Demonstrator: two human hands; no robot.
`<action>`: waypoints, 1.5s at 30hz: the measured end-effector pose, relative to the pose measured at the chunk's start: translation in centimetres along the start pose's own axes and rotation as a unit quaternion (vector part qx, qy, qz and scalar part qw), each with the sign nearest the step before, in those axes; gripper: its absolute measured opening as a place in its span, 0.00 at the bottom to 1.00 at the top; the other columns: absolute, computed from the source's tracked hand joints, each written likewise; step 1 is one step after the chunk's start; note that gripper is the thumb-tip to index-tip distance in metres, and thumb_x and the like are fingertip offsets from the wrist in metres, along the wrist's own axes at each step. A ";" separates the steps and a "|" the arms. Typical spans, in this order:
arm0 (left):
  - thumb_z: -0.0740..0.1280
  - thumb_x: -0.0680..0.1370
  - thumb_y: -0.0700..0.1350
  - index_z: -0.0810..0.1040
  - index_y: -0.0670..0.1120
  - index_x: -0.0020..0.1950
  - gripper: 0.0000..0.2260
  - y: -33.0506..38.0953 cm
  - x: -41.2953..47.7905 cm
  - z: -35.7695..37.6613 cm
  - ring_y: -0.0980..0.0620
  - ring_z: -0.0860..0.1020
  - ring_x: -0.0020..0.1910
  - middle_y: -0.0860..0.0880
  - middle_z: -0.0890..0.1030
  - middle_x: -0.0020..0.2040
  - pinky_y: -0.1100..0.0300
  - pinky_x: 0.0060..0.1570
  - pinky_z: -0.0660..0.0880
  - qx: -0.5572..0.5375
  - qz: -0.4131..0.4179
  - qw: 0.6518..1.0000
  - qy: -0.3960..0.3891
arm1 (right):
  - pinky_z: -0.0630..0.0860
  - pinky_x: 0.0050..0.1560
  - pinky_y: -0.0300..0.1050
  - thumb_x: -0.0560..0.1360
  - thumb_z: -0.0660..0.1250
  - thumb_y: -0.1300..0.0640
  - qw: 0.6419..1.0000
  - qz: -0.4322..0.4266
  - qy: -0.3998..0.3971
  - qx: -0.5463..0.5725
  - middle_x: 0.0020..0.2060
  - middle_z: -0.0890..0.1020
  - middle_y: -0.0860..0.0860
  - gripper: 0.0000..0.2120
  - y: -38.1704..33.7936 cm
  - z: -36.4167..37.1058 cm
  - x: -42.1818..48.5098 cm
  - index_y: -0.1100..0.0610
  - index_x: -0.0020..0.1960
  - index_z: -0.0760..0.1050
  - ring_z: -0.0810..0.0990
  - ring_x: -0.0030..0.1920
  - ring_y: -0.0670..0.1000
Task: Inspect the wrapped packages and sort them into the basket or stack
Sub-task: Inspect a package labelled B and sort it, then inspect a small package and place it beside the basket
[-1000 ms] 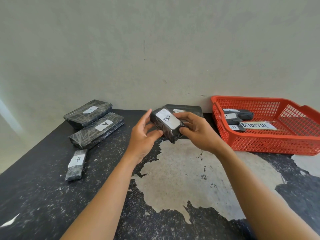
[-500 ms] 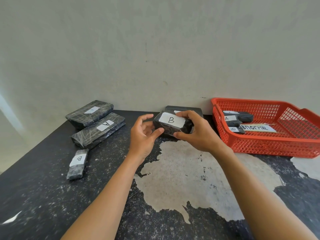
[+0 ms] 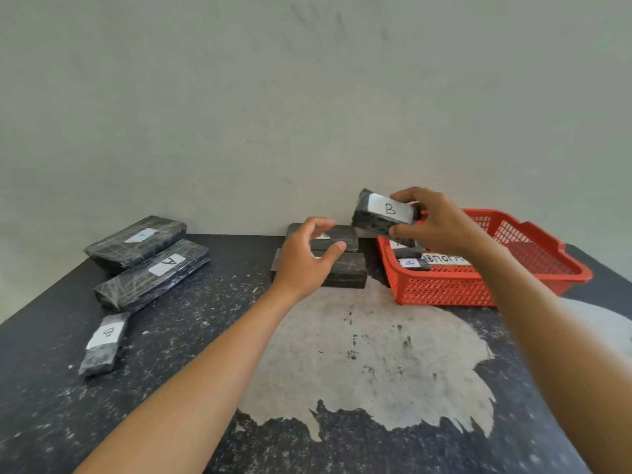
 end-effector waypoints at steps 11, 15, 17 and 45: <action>0.70 0.77 0.48 0.76 0.50 0.61 0.13 0.3 0.9 3.4 0.61 0.73 0.59 0.55 0.78 0.60 0.61 0.61 0.69 0.175 0.005 0.972 -0.156 | 0.71 0.52 0.45 0.67 0.79 0.59 0.960 0.105 -0.195 -0.173 0.53 0.79 0.45 0.23 10.1 -1.4 0.5 0.50 0.60 0.77 0.77 0.53 0.49; 0.70 0.77 0.50 0.76 0.50 0.62 0.14 -0.4 0.4 3.8 0.57 0.75 0.63 0.53 0.79 0.62 0.63 0.61 0.67 0.193 -0.006 0.966 -0.174 | 0.75 0.58 0.49 0.71 0.75 0.61 0.943 0.111 -0.241 -0.201 0.55 0.80 0.45 0.17 12.4 0.7 0.8 0.47 0.56 0.77 0.78 0.57 0.51; 0.70 0.77 0.50 0.76 0.51 0.62 0.14 -0.6 0.2 3.9 0.57 0.74 0.62 0.53 0.79 0.61 0.64 0.60 0.65 0.195 -0.009 0.965 -0.174 | 0.75 0.60 0.48 0.72 0.75 0.60 0.941 0.116 -0.248 -0.201 0.58 0.79 0.45 0.18 12.8 1.2 0.9 0.46 0.58 0.77 0.78 0.57 0.50; 0.71 0.77 0.48 0.78 0.49 0.59 0.12 0.3 -5.8 -3.8 0.58 0.77 0.56 0.54 0.81 0.57 0.67 0.54 0.71 0.184 -0.014 0.982 -0.039 | 0.53 0.74 0.55 0.80 0.61 0.49 0.980 -0.155 0.057 -0.110 0.64 0.77 0.47 0.15 -5.6 11.9 -5.4 0.50 0.64 0.76 0.65 0.72 0.50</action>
Point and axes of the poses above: each hand's wrist, its own x-axis towards the middle knuckle, its own z-axis out of the palm, y = z × x, the point moved 5 cm from there along x, towards the middle knuckle
